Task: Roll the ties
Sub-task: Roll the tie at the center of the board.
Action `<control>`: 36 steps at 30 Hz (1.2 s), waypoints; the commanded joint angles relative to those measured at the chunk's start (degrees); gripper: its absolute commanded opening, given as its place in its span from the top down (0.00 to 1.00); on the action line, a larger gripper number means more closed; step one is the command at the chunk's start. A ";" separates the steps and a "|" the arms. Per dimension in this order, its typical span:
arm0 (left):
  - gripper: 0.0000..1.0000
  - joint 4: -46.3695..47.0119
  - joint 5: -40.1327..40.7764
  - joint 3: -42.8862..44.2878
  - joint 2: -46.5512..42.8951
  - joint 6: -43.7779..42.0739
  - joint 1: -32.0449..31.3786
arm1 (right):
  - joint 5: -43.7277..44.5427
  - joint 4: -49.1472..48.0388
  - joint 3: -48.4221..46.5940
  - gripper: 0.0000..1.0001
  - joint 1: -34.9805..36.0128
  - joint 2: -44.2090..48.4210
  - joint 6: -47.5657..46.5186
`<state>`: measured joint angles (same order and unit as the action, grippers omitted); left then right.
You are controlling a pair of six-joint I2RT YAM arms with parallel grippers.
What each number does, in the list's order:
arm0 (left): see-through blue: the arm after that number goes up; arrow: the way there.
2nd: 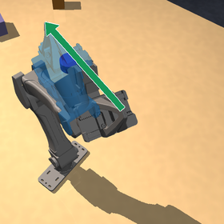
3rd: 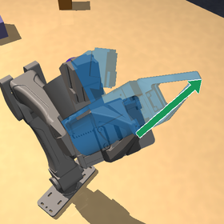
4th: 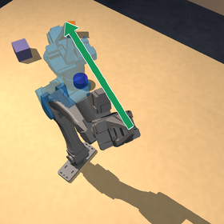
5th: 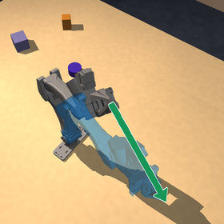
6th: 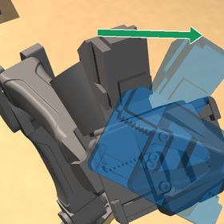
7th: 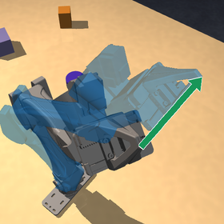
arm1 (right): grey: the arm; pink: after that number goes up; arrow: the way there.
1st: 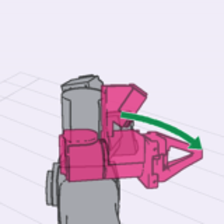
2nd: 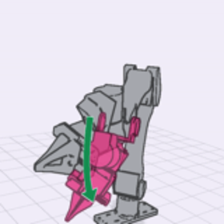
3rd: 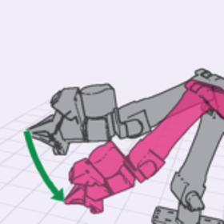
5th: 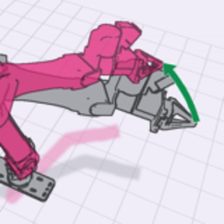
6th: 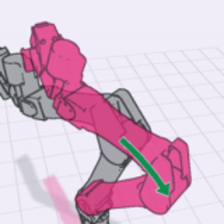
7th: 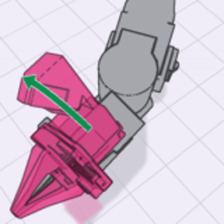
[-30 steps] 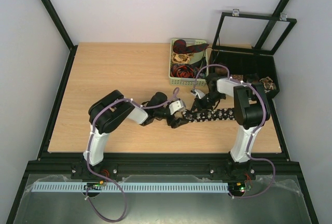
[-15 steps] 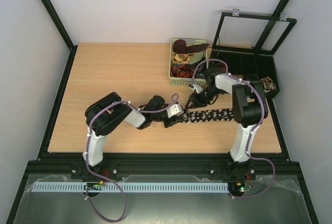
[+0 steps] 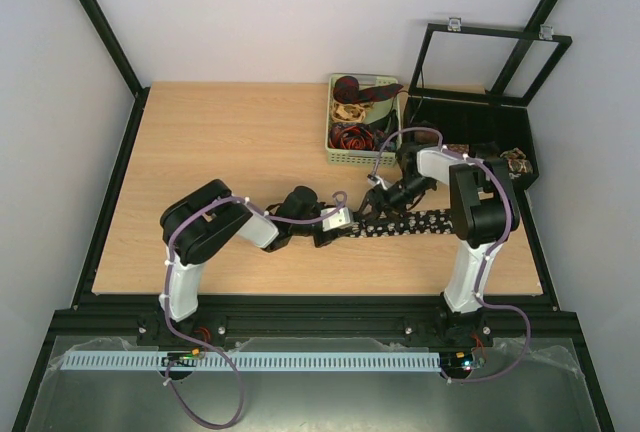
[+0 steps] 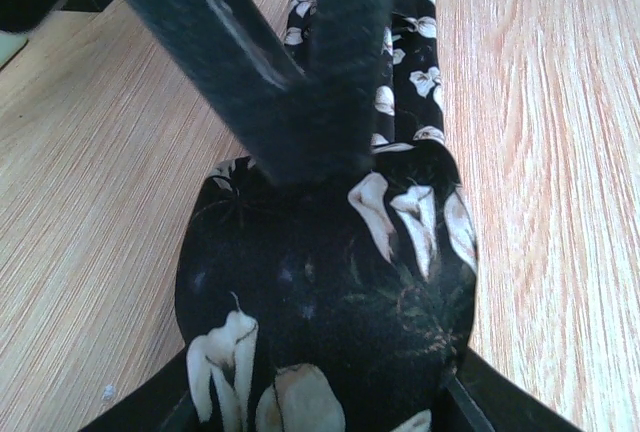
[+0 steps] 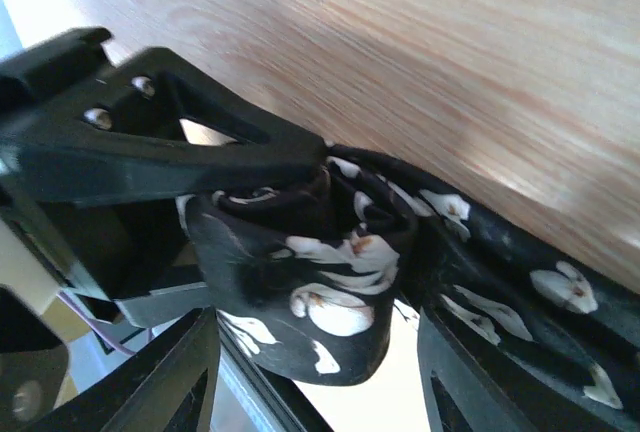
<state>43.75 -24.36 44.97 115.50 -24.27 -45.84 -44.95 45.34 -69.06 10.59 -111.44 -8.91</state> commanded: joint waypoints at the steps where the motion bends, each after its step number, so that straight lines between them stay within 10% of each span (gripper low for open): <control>1: 0.60 -7.79 1.89 -2.27 0.70 -3.29 -0.02 | 1.43 1.14 2.08 0.47 0.25 1.29 1.94; 16: 0.57 -7.54 0.29 -2.62 0.50 -3.89 0.16 | 2.54 -3.67 4.99 0.98 0.82 -0.22 2.85; 23: 0.58 -7.80 -0.80 -2.25 0.67 -4.45 0.14 | 0.62 -4.59 4.04 0.58 0.41 1.05 4.53; 30: 0.57 -7.82 -1.21 -2.18 0.85 -4.44 0.14 | -2.31 -5.92 3.41 0.64 0.53 -1.10 6.06; 36: 0.55 -7.97 -1.36 -1.91 1.13 -4.15 0.22 | -1.73 -4.69 3.69 0.96 0.51 -1.88 4.55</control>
<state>43.42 -25.52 44.58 115.18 -27.00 -45.84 -46.17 38.65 -64.88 11.22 -111.77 -3.84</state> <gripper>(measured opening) 0.441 0.133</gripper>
